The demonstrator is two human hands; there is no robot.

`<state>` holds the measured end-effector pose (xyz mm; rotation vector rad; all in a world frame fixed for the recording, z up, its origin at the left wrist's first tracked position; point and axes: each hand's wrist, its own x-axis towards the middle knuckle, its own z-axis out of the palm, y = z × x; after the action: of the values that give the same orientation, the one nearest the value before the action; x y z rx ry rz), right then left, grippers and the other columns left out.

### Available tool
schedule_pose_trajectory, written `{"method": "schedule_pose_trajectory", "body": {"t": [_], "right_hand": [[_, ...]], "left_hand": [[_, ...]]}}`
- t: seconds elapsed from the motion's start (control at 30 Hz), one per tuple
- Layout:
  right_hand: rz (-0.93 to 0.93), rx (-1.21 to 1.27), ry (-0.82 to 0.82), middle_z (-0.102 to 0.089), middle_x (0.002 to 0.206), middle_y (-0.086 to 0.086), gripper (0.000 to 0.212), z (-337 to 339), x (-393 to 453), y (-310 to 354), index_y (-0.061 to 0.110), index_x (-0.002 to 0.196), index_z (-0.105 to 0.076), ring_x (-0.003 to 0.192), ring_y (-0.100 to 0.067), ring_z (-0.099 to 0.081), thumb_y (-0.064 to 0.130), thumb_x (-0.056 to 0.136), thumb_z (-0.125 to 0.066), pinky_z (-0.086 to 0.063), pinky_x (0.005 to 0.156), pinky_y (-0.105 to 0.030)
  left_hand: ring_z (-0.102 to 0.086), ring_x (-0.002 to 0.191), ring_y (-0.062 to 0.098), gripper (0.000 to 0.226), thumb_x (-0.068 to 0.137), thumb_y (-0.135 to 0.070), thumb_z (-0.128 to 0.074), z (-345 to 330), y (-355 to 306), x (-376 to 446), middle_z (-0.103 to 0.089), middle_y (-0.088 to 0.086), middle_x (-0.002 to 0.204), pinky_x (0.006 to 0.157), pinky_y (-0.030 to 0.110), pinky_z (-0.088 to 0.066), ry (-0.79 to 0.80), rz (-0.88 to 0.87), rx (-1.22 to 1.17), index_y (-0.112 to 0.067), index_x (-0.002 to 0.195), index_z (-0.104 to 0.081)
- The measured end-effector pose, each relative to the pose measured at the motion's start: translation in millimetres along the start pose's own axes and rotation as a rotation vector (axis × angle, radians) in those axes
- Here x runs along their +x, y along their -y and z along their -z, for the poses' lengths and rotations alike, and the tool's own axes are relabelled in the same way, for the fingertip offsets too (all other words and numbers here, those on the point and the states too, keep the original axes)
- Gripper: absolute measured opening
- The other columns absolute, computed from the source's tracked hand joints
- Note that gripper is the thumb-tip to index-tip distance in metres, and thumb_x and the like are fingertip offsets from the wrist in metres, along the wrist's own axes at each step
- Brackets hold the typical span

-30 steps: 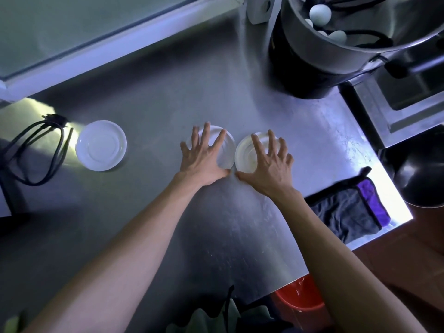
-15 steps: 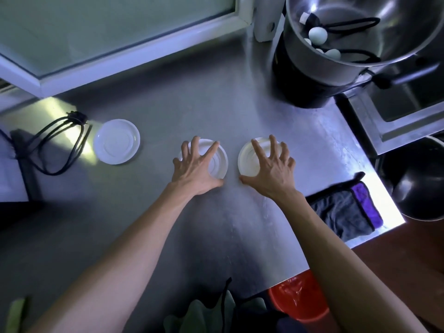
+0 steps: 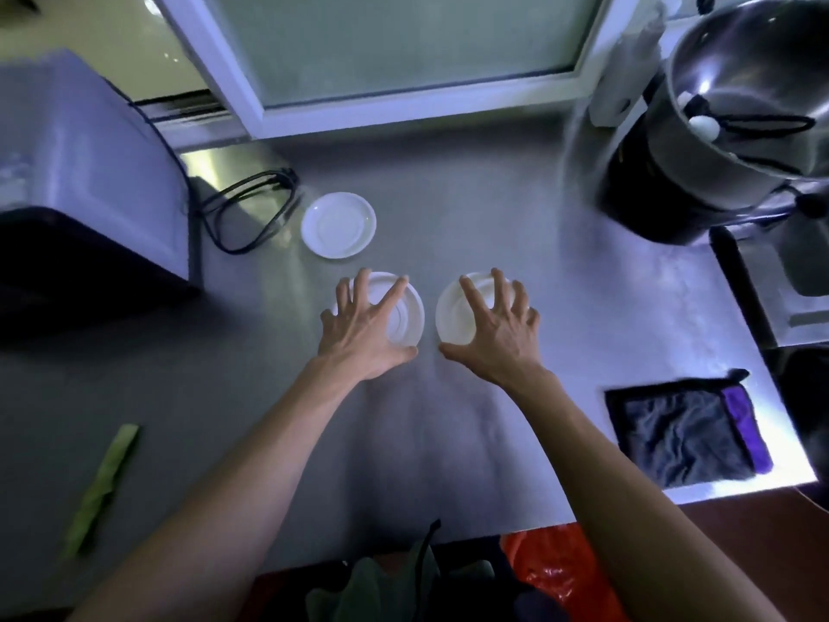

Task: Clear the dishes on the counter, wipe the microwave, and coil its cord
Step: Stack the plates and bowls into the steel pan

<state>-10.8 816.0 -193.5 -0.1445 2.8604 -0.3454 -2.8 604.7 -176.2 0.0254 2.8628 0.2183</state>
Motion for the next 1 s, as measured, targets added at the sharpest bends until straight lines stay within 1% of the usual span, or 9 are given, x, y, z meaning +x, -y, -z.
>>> {"method": "schedule_pose_trajectory", "body": {"t": [0.17,0.37,0.53,0.7,0.83,1.0], "right_hand": [[0.112,-0.044,-0.003,-0.004,0.162,-0.006,0.111,-13,-19,63,0.042,0.153,-0.011,0.145,-0.041,-0.01,0.077,0.063,-0.067,-0.029,0.108,-0.057],[0.25,-0.076,0.001,-0.005,0.162,-0.006,0.11,-32,-59,144,0.042,0.152,-0.013,0.144,-0.039,-0.011,0.076,0.063,-0.068,-0.029,0.107,-0.058],[0.373,-0.121,-0.009,-0.007,0.161,-0.008,0.109,-47,-107,216,0.04,0.152,-0.016,0.144,-0.04,-0.013,0.076,0.064,-0.068,-0.032,0.107,-0.06],[0.493,-0.159,0.007,-0.003,0.162,-0.008,0.11,-69,-158,294,0.04,0.153,-0.013,0.144,-0.041,-0.012,0.076,0.064,-0.068,-0.032,0.107,-0.06],[0.591,-0.165,0.018,-0.002,0.162,-0.008,0.112,-86,-197,358,0.039,0.154,-0.013,0.145,-0.042,-0.01,0.074,0.064,-0.07,-0.03,0.108,-0.061],[0.734,-0.184,0.01,-0.003,0.162,-0.008,0.111,-98,-234,433,0.04,0.154,-0.013,0.145,-0.042,-0.011,0.076,0.065,-0.068,-0.03,0.109,-0.061]], "left_hand": [[-0.022,0.132,0.034,0.111,0.054,-0.072,-0.071,3,57,-52,-0.014,0.002,0.147,0.088,0.057,-0.045,-0.062,0.086,-0.012,-0.049,0.147,-0.013],[-0.023,0.13,0.035,0.112,0.052,-0.072,-0.07,-1,129,-129,-0.015,0.004,0.147,0.088,0.061,-0.046,-0.123,0.192,-0.067,-0.048,0.147,-0.015],[-0.016,0.136,0.037,0.114,0.053,-0.07,-0.07,-6,190,-206,-0.008,0.005,0.151,0.093,0.063,-0.043,-0.132,0.31,-0.132,-0.048,0.147,-0.01],[-0.014,0.136,0.035,0.11,0.054,-0.067,-0.069,-7,253,-294,-0.007,0.005,0.151,0.095,0.06,-0.041,-0.19,0.407,-0.191,-0.047,0.147,-0.012],[-0.017,0.134,0.035,0.105,0.054,-0.063,-0.068,-4,298,-362,-0.011,0.003,0.147,0.093,0.061,-0.04,-0.238,0.495,-0.221,-0.049,0.145,-0.015],[-0.016,0.135,0.034,0.107,0.054,-0.066,-0.063,-1,354,-431,-0.009,0.002,0.149,0.094,0.059,-0.039,-0.256,0.619,-0.215,-0.049,0.146,-0.013]]}}
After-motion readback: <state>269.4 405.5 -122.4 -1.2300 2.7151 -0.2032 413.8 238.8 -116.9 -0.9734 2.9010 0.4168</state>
